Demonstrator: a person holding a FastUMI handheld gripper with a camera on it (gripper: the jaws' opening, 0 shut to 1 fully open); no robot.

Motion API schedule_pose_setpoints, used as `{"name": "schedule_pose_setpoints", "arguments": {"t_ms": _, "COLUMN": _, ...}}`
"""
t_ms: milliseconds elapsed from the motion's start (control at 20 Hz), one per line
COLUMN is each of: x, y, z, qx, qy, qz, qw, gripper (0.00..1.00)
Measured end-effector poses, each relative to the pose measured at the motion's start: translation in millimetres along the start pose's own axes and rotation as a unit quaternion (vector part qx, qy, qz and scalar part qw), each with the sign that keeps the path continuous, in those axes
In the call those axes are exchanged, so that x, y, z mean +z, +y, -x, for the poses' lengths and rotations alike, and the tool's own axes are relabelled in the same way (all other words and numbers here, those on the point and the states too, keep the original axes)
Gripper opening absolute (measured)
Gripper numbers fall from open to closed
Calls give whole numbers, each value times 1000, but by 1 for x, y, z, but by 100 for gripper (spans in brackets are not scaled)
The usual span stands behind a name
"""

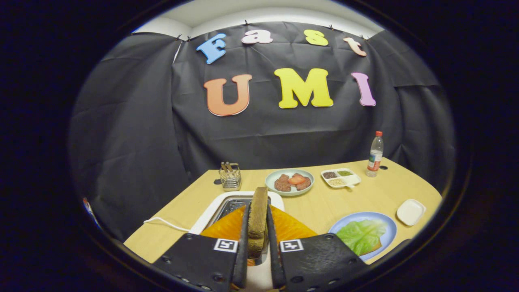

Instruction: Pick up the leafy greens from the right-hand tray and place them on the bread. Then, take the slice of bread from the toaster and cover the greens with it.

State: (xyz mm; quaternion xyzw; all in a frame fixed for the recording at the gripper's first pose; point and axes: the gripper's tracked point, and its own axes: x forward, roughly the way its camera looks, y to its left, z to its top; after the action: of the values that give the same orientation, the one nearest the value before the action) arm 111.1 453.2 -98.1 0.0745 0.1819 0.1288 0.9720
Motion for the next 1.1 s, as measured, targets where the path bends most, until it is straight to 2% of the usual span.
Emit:
{"name": "schedule_pose_setpoints", "arguments": {"t_ms": 200, "x": 4, "y": 4, "z": 3, "qx": 8, "qy": -3, "qz": 5, "qw": 1000, "gripper": 8}}
{"name": "schedule_pose_setpoints", "arguments": {"t_ms": 450, "x": 19, "y": 6, "z": 14, "qx": 17, "qy": -26, "qz": 5, "qw": 1000, "gripper": 8}}
{"name": "schedule_pose_setpoints", "arguments": {"t_ms": 750, "x": 68, "y": -3, "z": 38, "qx": 16, "qy": -67, "qz": -12, "qw": 998, "gripper": 8}}
{"name": "schedule_pose_setpoints", "arguments": {"t_ms": 1100, "x": 120, "y": -54, "z": 68, "qx": -12, "qy": -105, "qz": -32, "qw": 994, "gripper": 8}}
